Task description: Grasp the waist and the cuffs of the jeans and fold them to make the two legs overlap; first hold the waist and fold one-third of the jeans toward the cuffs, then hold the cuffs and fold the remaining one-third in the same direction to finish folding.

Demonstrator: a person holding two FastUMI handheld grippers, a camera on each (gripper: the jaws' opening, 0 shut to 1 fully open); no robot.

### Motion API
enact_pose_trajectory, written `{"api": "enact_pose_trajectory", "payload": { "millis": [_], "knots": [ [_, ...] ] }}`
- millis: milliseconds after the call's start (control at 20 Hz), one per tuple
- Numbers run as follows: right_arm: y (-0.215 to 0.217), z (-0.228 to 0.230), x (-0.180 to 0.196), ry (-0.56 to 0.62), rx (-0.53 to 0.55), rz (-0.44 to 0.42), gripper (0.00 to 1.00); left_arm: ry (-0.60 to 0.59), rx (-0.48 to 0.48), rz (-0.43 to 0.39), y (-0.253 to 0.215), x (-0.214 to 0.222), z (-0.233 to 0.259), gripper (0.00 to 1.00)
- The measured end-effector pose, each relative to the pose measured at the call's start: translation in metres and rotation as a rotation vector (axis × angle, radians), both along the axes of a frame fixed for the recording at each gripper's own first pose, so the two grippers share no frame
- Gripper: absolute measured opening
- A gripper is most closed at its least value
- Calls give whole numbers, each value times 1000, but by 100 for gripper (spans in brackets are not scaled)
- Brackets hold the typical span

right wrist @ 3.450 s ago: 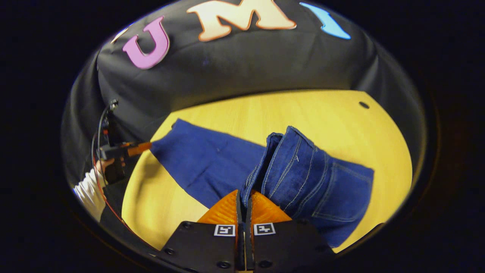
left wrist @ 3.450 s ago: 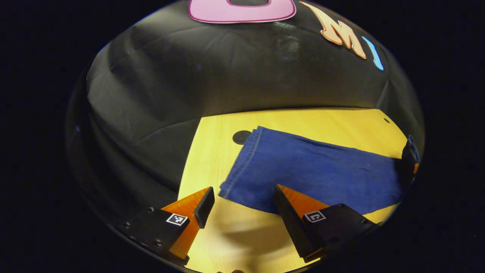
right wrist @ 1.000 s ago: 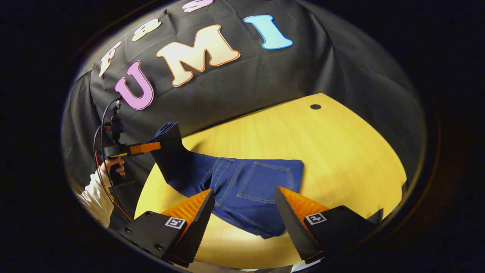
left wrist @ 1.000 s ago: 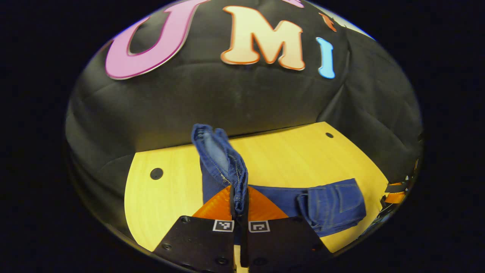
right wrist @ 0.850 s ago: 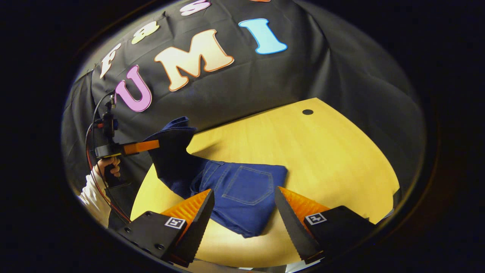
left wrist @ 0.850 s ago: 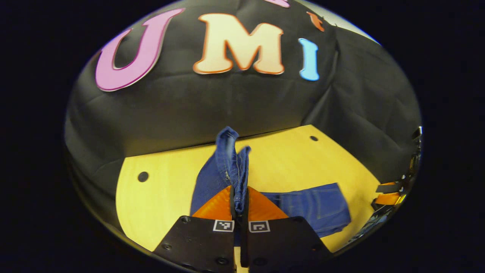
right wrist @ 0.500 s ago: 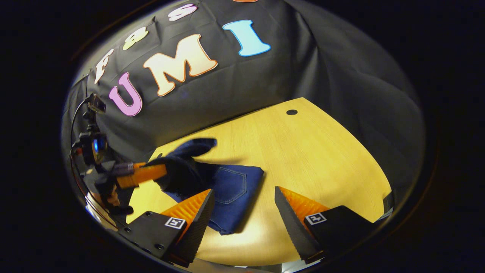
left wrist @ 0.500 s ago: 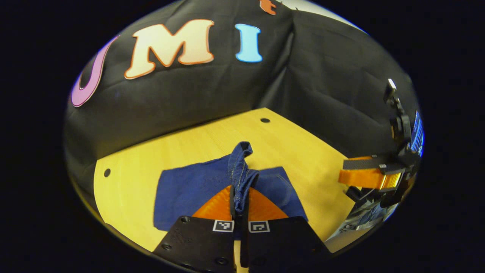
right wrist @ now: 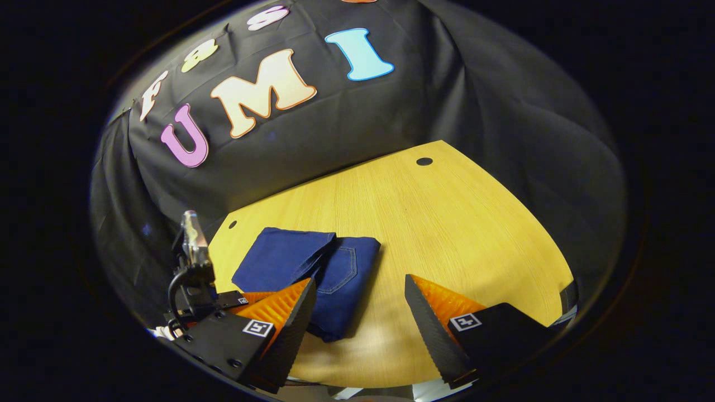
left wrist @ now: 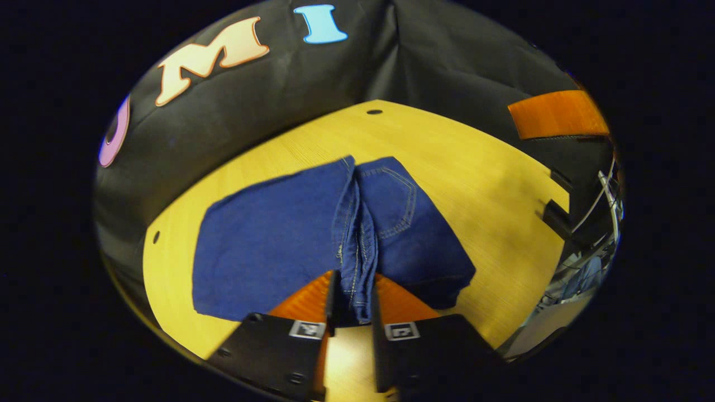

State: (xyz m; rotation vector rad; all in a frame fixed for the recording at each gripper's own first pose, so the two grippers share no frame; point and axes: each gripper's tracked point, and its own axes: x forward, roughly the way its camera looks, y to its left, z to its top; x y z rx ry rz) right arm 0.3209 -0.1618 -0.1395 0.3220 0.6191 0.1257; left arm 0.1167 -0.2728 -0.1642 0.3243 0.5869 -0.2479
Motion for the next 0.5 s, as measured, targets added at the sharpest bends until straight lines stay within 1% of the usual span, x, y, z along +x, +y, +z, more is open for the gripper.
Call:
{"api": "enact_pose_trajectory", "payload": {
  "millis": [50, 150, 200, 300, 350, 400, 500],
  "knots": [
    [-1, 0, -1, 0, -4, 1, 98, 1, -18, 3, 0, -6, 5, 42],
    [-2, -1, -2, 2, -16, -2, 98, -27, -38, 52, 11, -5, 18, 77],
    [0, -1, -2, -1, -16, -4, 98, -47, -42, 79, 19, -8, 27, 80],
    [5, 2, -3, -9, -11, -6, 98, -84, -67, 109, 37, -19, 48, 81],
    [9, 2, -2, -16, -17, -7, 98, -98, -81, 136, 51, -23, 54, 87],
    [11, 3, -1, -20, -29, -6, 98, -114, -92, 172, 68, -28, 62, 81],
    [20, 6, -1, -34, -42, -1, 98, -144, -122, 242, 107, -34, 76, 81]
  ]
}}
